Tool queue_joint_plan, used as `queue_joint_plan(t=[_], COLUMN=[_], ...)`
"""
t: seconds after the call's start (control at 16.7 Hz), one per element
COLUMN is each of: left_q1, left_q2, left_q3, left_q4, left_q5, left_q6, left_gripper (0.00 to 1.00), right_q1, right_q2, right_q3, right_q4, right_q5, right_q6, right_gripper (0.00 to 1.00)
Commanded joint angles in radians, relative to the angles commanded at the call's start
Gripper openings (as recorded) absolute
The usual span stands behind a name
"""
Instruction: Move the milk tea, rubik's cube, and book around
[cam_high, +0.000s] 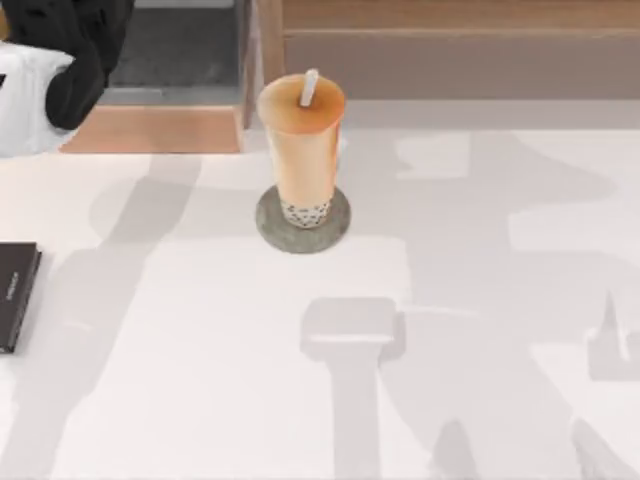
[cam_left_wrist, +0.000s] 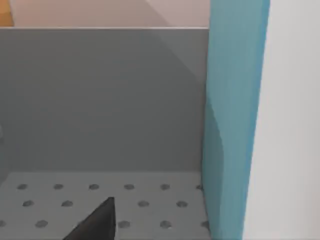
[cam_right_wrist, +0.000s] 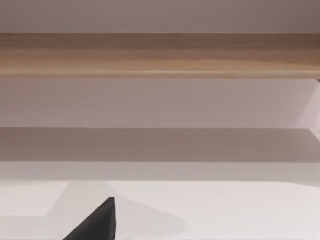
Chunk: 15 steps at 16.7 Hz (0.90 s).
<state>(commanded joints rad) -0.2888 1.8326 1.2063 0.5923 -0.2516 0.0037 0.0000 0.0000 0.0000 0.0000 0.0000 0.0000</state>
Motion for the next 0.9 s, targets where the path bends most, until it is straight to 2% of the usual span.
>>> queue_joint_plan(t=[0.24,0.9], left_q1=[-0.019,-0.013], left_q2=[0.102,0.069], left_q3=[0.088,0.107], left_q4=[0.047,-0.004], left_q5=[-0.017,-0.012], left_q6=[-0.004,-0.004], left_gripper=[1.00,1.00], right_q1=[0.000,0.000], right_q2=[0.000,0.000], right_q3=[0.000,0.000], right_q4=[0.000,0.000], right_q5=[0.000,0.000], right_q6=[0.000,0.000], right_gripper=[1.00,1.00])
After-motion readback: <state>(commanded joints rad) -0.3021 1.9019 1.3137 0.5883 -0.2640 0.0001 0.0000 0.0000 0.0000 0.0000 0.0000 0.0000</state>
